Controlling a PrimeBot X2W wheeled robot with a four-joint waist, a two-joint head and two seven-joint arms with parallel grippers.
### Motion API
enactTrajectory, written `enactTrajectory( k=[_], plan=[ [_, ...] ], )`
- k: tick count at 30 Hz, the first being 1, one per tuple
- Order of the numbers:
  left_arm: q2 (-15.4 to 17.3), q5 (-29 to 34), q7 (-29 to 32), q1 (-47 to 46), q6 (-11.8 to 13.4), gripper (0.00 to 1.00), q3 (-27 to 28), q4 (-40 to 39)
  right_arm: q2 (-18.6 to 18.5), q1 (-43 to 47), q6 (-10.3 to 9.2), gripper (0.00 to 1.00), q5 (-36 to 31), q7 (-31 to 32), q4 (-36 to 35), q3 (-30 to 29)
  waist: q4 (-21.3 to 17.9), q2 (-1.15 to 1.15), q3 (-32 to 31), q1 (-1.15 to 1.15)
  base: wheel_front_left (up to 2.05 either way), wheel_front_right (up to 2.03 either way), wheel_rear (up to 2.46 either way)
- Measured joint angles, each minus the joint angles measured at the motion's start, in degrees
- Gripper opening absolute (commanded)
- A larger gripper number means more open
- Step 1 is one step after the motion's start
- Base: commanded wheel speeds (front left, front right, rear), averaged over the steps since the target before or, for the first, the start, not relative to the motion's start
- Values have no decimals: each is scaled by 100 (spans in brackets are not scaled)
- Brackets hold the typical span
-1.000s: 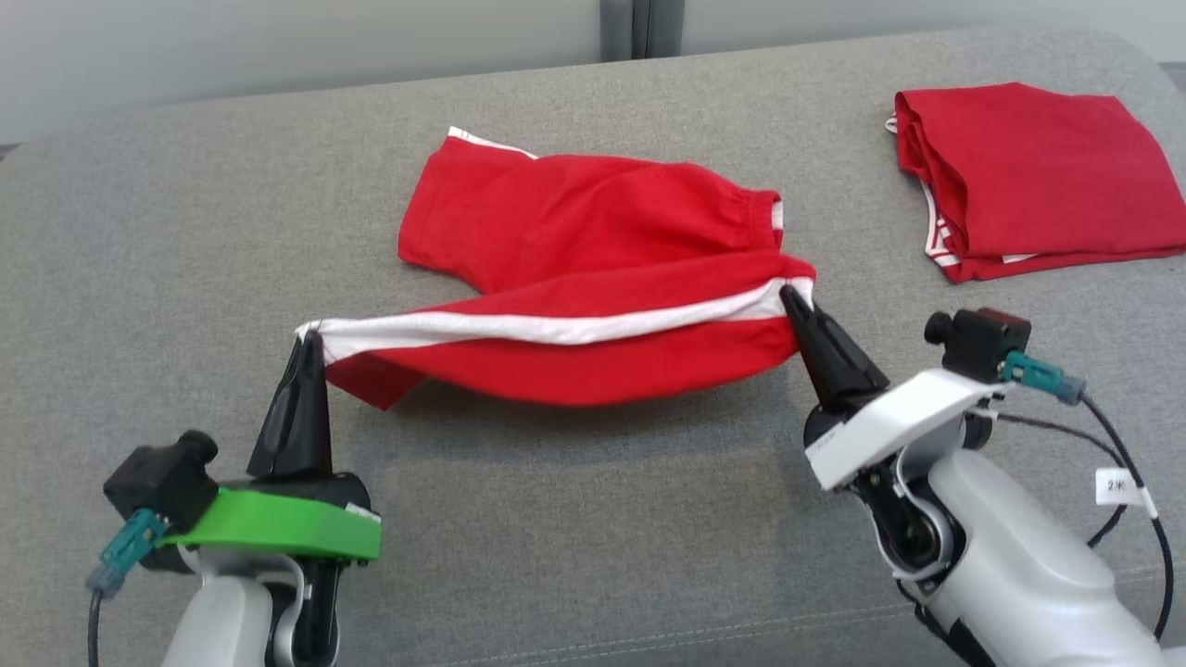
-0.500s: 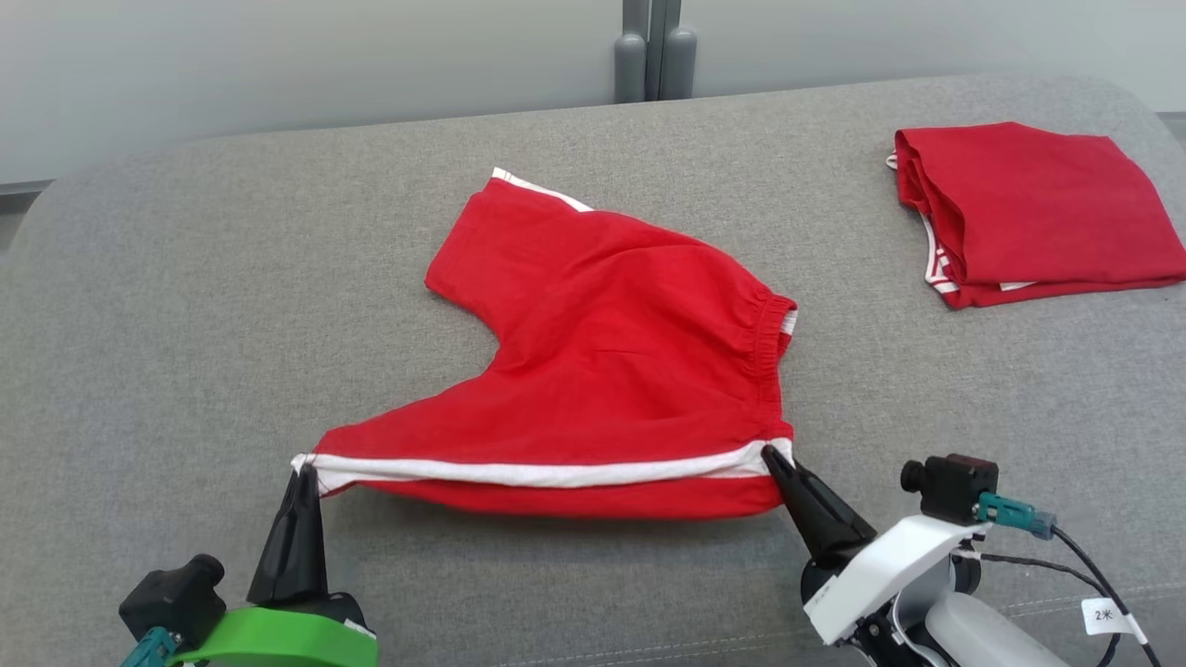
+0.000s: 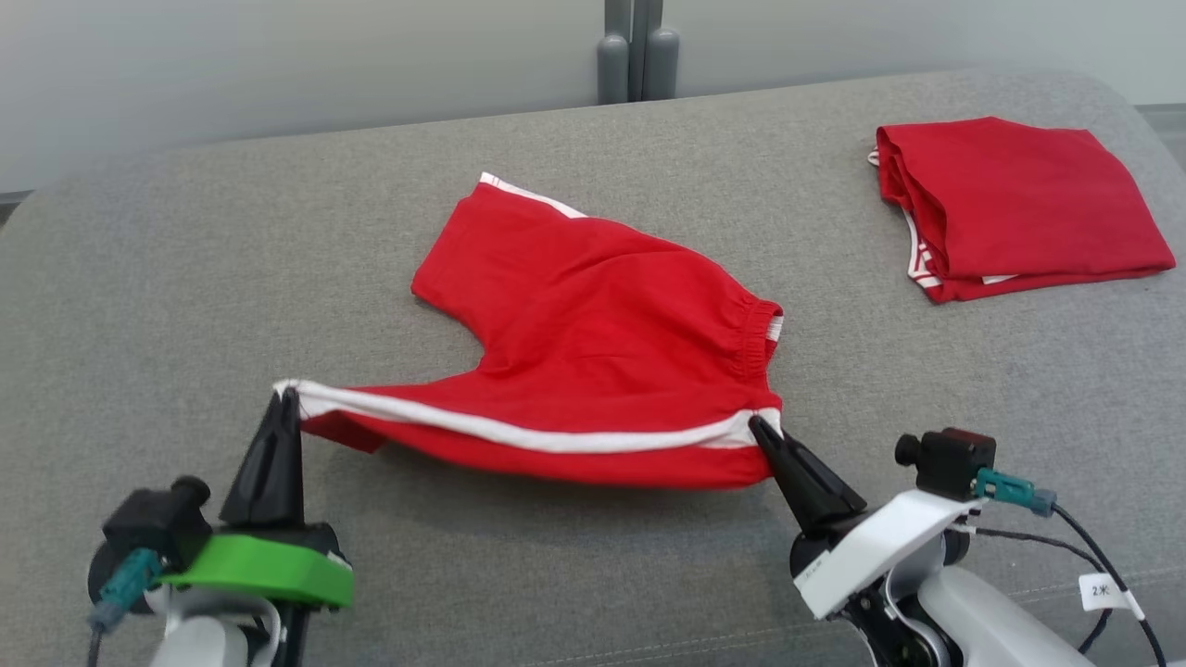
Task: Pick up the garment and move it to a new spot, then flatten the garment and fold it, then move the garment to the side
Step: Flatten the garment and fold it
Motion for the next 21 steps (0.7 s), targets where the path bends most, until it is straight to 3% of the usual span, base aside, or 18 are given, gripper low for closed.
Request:
enactTrajectory(
  k=[7,13,21],
  plan=[
    [611,-11,224,-1118,-14,0,-371,140,257,-546,0,0,183,-1,70,-123,-238,0,161,0,0,0,0],
    [1257,-316,614,-2354,-21,0,-851,474,687,-1402,0,0,226,35,605,-185,-504,0,523,0,0,0,0],
    [1774,-762,990,-3818,-25,0,-1695,1379,1078,-2298,-1,0,322,-38,1340,-203,-852,0,1135,1,0,0,0]
  ],
)
